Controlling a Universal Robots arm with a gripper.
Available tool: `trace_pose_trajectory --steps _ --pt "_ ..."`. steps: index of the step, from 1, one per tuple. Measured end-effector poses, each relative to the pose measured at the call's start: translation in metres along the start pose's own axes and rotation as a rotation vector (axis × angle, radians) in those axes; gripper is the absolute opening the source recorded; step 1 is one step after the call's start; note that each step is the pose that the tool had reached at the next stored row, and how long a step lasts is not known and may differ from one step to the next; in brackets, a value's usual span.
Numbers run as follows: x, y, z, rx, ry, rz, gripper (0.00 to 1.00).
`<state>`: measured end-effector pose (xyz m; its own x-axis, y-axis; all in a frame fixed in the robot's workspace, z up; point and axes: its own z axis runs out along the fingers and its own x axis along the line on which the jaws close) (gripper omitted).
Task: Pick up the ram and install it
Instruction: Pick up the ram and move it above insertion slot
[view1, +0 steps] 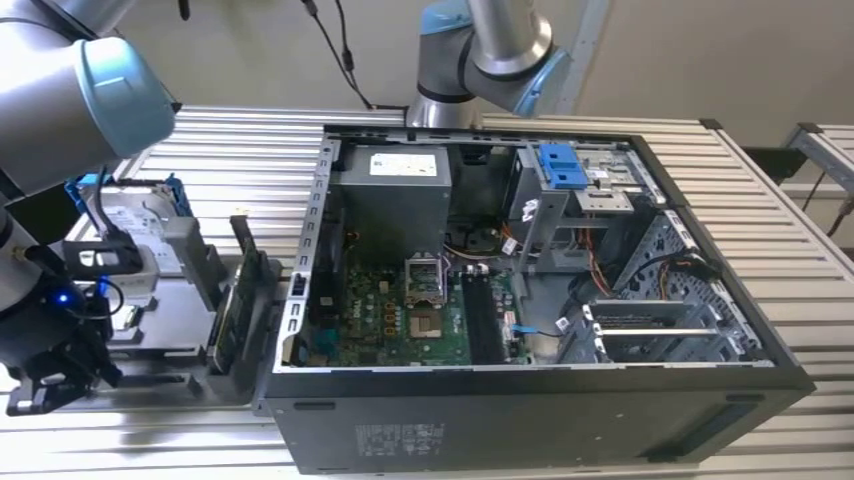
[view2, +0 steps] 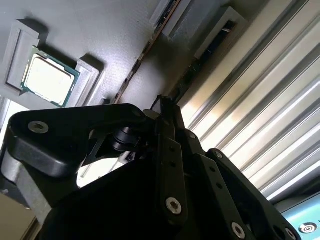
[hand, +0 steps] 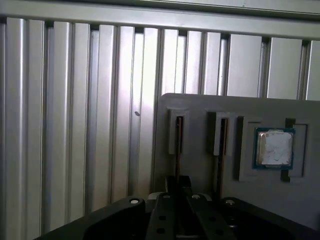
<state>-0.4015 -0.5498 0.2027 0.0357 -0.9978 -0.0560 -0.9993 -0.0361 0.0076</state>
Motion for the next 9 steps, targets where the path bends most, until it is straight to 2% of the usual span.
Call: trace_pose_trajectory --steps 9 --pt "-0.0004 0.0001 -0.0067 0.0000 0.0000 0.000 0.14"
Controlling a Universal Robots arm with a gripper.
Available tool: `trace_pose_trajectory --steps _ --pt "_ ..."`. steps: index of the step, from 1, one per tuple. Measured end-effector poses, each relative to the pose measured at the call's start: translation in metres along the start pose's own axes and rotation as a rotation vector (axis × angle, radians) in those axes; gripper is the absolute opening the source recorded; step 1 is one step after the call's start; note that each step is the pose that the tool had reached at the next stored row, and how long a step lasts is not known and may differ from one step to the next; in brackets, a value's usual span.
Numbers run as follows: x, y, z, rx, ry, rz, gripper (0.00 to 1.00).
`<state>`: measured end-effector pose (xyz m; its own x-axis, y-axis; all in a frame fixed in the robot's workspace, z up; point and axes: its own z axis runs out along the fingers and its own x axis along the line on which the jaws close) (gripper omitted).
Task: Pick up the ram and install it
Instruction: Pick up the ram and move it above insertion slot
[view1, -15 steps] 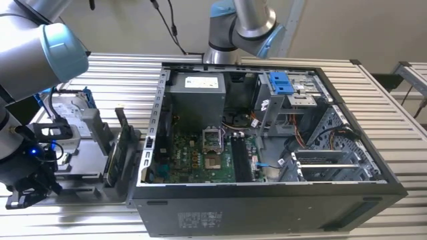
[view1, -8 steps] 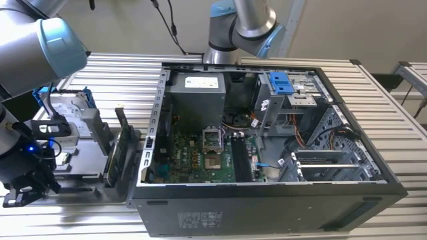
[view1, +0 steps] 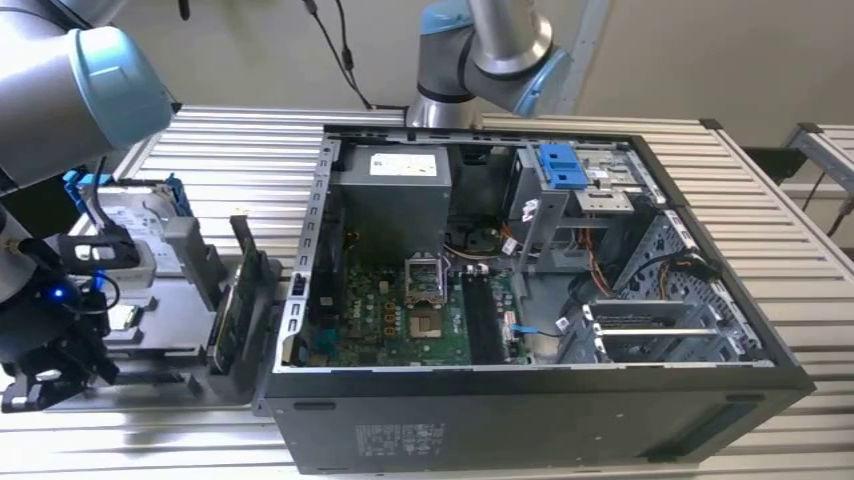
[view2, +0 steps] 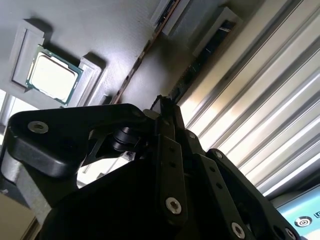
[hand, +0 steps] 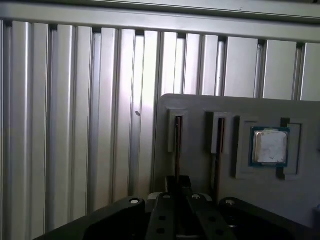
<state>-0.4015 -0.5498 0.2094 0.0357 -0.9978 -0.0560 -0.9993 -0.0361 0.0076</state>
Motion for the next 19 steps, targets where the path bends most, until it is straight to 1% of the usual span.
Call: trace_pose_trajectory --steps 13,19 --pt "-0.0006 0.0000 -0.0114 -0.0004 -0.0004 0.000 0.14" --pt "-0.0011 0.0002 -0.0198 -0.0011 -0.0004 0.000 0.14"
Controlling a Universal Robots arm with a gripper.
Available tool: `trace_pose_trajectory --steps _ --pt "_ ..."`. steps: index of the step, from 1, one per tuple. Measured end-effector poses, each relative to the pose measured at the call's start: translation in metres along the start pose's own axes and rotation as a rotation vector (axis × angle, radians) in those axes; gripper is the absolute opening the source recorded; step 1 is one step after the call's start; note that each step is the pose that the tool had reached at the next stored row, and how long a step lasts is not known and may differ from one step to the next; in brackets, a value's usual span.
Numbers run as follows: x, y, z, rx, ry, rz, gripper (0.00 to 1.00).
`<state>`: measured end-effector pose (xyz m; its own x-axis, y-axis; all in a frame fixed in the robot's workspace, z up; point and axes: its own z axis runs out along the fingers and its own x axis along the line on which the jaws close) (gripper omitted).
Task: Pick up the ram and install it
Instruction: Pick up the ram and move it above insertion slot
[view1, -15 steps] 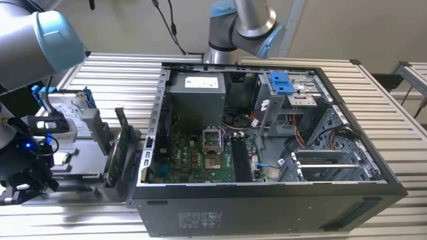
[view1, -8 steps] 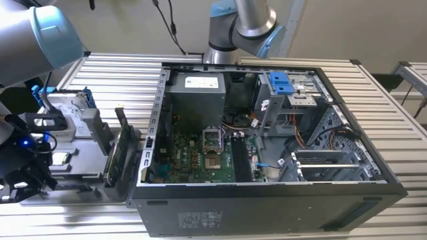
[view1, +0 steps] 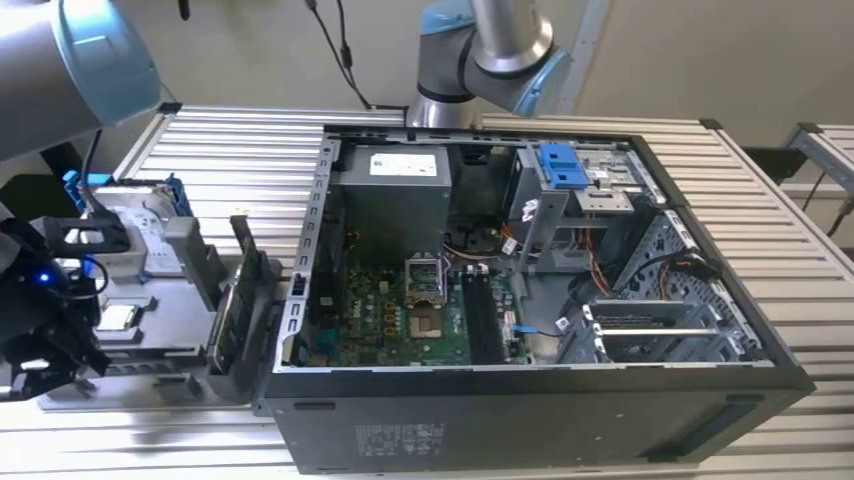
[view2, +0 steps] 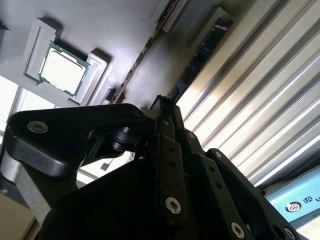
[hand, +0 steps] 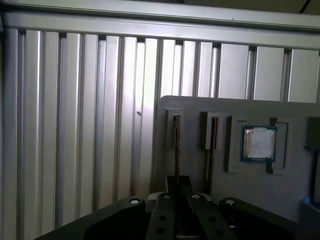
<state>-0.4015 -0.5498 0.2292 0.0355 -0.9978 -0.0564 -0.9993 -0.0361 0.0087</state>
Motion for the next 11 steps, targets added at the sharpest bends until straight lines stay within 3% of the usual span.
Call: trace_pose_trajectory --steps 7,11 --pt "-0.0006 0.0001 -0.0111 0.0000 0.0000 0.000 0.14" --pt "-0.0012 0.0002 -0.0216 -0.0002 -0.0019 0.000 0.14"
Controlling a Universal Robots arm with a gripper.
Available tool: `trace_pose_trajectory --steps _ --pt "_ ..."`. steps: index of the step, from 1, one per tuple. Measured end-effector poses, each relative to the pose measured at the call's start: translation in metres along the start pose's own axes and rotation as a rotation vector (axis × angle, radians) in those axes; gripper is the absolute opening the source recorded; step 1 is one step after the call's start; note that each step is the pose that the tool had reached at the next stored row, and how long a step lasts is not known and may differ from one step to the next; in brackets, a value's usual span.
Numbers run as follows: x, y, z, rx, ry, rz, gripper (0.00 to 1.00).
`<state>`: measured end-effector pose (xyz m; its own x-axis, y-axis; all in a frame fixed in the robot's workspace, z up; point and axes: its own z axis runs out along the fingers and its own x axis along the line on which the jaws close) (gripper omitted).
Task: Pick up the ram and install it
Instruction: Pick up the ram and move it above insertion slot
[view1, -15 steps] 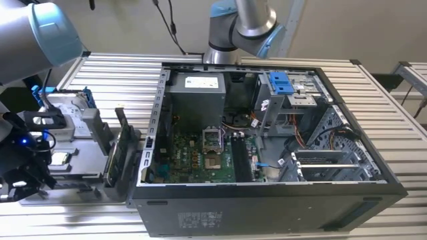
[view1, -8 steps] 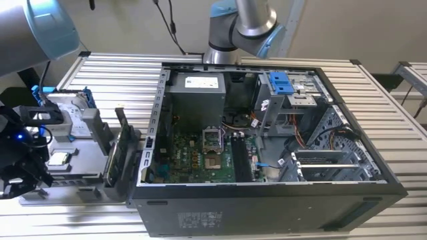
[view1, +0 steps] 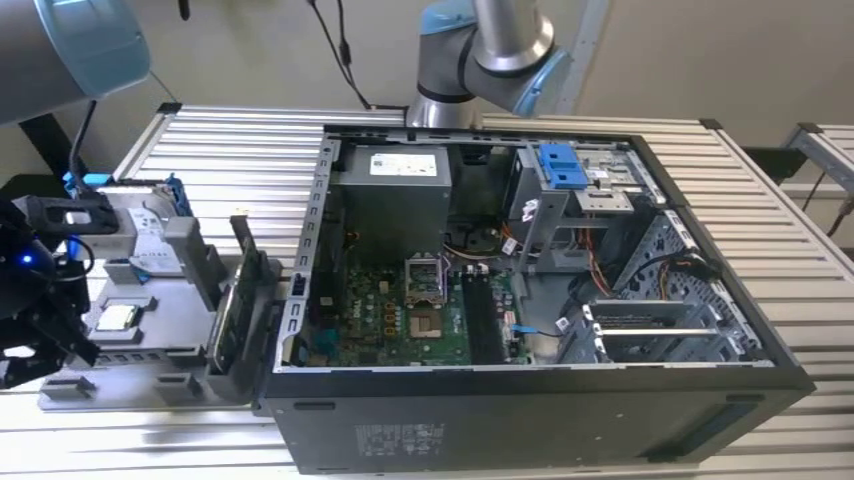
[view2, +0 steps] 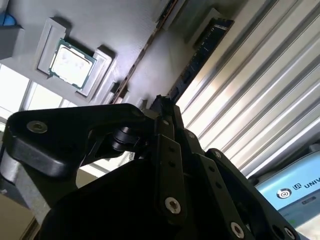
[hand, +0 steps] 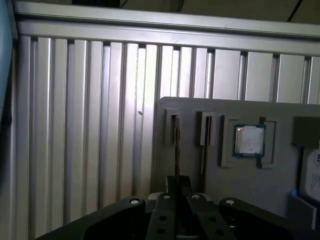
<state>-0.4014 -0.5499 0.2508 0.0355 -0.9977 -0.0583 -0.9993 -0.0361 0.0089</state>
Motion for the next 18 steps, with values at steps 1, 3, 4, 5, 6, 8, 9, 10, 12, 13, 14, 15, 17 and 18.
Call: trace_pose_trajectory --steps 1,3,4,5,6,8,9,10,12,13,14,15,17,18 --pt "-0.0001 0.0000 -0.0021 0.0002 -0.0026 0.000 0.14" --pt "-0.0002 -0.0005 -0.0049 -0.0001 -0.0096 0.000 0.14" --pt "-0.0003 -0.0004 -0.0057 0.0000 -0.0120 0.001 0.14" --pt "-0.0004 -0.0003 -0.0060 0.0004 -0.0135 0.005 0.14" --pt "-0.0004 -0.0004 -0.0063 0.0007 -0.0165 0.010 0.14" --pt "-0.0004 -0.0004 -0.0069 0.0013 -0.0237 0.017 0.14" --pt "-0.0004 -0.0003 -0.0074 0.0017 -0.0259 0.022 0.14" --pt "-0.0005 -0.0004 -0.0083 0.0020 -0.0289 0.024 0.14" --pt "-0.0006 -0.0005 -0.0113 0.0010 -0.0344 0.025 0.14" --pt "-0.0007 -0.0004 -0.0124 0.0013 -0.0353 0.027 0.14" --pt "-0.0008 -0.0004 -0.0140 0.0014 -0.0364 0.028 0.14" --pt "-0.0009 -0.0005 -0.0160 0.0009 -0.0373 0.028 0.14" --pt "-0.0011 -0.0005 -0.0198 0.0003 -0.0376 0.028 0.14" --pt "-0.0013 -0.0005 -0.0221 0.0003 -0.0376 0.028 0.14"
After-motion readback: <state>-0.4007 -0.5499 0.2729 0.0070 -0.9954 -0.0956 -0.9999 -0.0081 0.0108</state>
